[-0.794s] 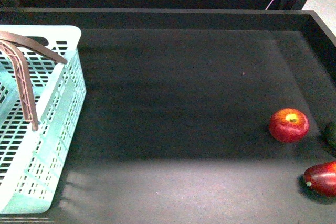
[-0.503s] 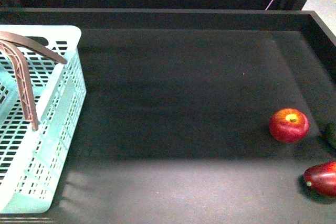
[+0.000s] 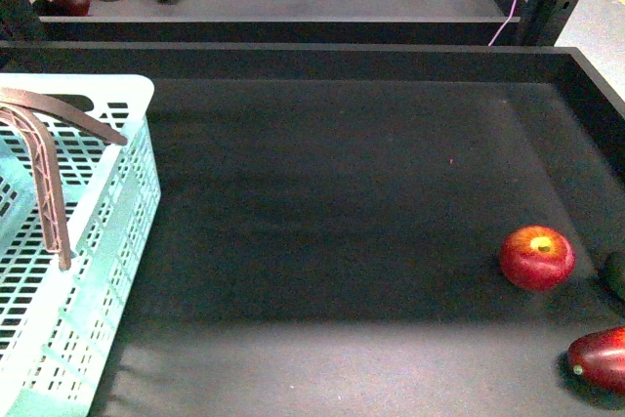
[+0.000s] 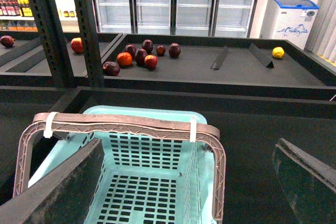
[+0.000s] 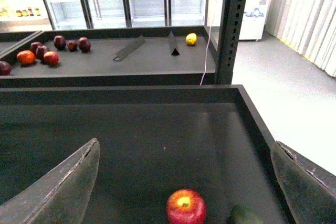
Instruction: Pick apple with right arm and hold basket with left
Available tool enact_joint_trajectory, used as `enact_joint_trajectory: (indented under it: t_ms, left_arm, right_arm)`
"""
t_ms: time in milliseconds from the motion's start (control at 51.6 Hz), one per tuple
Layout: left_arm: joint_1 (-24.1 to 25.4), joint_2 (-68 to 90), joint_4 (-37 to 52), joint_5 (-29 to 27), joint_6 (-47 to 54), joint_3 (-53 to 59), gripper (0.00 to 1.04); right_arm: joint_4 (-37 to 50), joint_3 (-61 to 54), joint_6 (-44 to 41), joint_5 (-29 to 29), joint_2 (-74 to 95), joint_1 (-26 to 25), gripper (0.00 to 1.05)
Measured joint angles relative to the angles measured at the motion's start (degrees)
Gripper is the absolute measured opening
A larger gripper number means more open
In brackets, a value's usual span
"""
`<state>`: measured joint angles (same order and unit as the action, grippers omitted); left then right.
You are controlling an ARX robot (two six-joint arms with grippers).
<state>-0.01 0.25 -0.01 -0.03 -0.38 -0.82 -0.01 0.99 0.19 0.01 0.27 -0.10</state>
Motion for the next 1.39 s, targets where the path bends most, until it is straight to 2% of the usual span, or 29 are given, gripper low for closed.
enact_joint_trajectory:
  t_ms: [407,484,562,678,755,813,968,1162,1394]
  left_arm:
    - [0.0,0.02,-0.02,0.0,-0.02,-0.02,0.98]
    - [-2.54,9.4,-14.36,-8.04,-9.86,-5.77,0.98]
    - [-2.78,15.32,-15.02,-7.89,-16.66,-6.8,0.98]
    - [-2.08,22.08,-9.99,-5.79,-21.55,-8.5,0.98]
    - [0.07,27.5,-4.85,-3.37,-24.57,-10.71,0.98]
    - [4.2,35.26,0.59,0.15,-28.61,-13.79,0.98]
    - [11.47,54.71,10.91,6.64,-40.65,-19.91,0.98]
    - [11.85,78.34,21.24,8.26,-52.96,-27.82,0.98]
    - [8.17,91.82,22.38,6.91,-60.74,-36.09,0.98]
  right_arm:
    - [0.0,0.0,0.0,0.0,0.0,0.0,0.96]
    - [0.0,0.0,0.0,0.02,0.0,0.0,0.96]
    - [0.0,0.0,0.0,0.02,0.0,0.0,0.96]
    - [0.0,0.0,0.0,0.02,0.0,0.0,0.96]
    - [0.0,0.0,0.0,0.0,0.0,0.0,0.96]
    - [0.0,0.0,0.0,0.02,0.0,0.0,0.96]
    - [0.0,0.0,0.0,0.02,0.0,0.0,0.96]
    - [0.0,0.0,0.0,0.02,0.0,0.0,0.96]
    - [0.0,0.0,0.0,0.02,0.0,0.0,0.96]
